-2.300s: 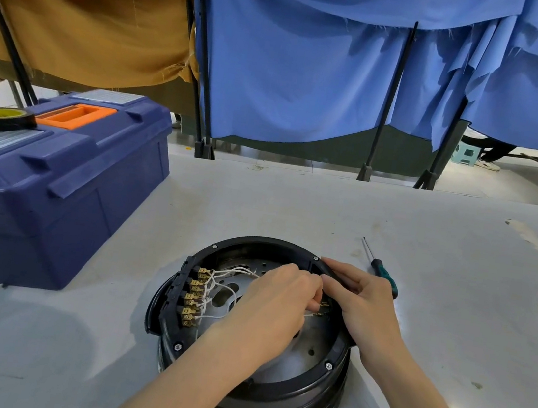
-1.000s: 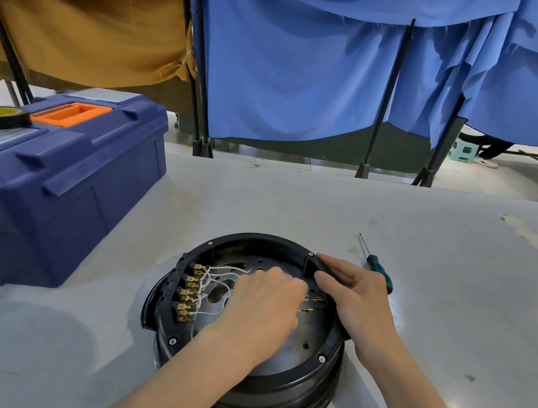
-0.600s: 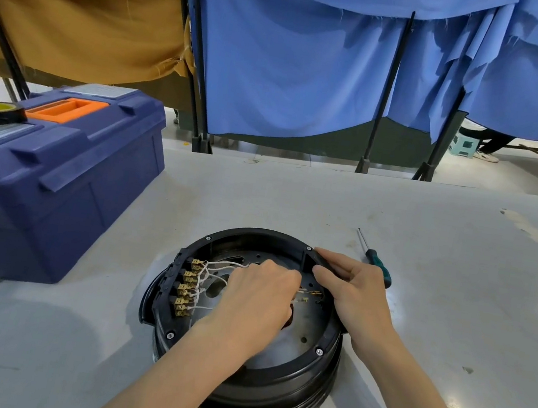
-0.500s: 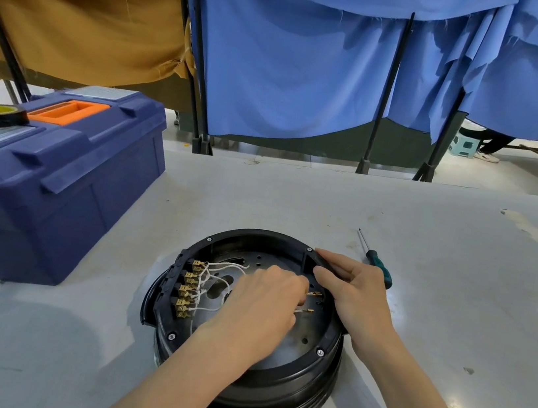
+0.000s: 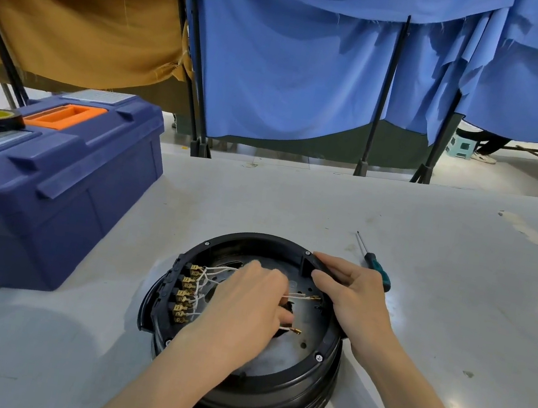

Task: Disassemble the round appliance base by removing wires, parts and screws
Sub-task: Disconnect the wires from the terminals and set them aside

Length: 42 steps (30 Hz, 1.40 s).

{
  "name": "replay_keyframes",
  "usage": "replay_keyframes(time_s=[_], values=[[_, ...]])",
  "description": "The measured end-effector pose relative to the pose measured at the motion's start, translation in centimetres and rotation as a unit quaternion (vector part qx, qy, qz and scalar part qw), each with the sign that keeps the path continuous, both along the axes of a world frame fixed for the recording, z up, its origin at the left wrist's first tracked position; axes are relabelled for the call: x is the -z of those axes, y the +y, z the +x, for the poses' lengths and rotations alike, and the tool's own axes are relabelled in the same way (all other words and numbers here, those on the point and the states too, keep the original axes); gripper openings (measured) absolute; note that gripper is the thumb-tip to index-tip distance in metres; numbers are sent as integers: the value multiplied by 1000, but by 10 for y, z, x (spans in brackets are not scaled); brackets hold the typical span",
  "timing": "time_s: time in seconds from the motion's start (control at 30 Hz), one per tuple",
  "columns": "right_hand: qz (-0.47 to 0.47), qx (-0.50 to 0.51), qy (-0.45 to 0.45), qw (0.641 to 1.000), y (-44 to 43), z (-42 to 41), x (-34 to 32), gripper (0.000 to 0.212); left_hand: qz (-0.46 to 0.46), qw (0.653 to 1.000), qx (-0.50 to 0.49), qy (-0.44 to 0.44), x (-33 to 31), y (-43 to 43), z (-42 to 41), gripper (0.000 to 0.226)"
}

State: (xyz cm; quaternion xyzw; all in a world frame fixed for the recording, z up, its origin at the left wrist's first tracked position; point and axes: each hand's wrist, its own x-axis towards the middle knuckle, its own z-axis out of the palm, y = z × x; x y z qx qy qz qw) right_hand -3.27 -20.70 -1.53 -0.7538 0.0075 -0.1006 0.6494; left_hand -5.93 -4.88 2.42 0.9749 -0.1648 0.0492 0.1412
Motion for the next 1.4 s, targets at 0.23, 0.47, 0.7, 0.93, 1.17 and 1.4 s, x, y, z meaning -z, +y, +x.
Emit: replay_keyframes(time_s=[0.23, 0.47, 0.7, 0.93, 1.17, 1.4], values=[[4, 4, 2, 1000, 0, 0, 2, 31, 136, 990, -5, -45, -2, -3, 3, 12], [6, -5, 0, 1000, -1, 1, 1, 34, 168, 982, 33, -85, 1, -6, 0, 18], [4, -5, -8, 1000, -1, 0, 2, 34, 131, 988, 33, -81, -7, -6, 0, 16], [-1, -19, -21, 1000, 1, -3, -2, 38, 136, 987, 24, -80, -8, -4, 1, 17], [4, -27, -25, 999, 3, -4, -5, 39, 109, 992, 8, -67, 0, 2, 3, 19], [6, -30, -33, 999, 5, -3, -6, 38, 72, 995, 20, -67, 5, 9, 1, 16]])
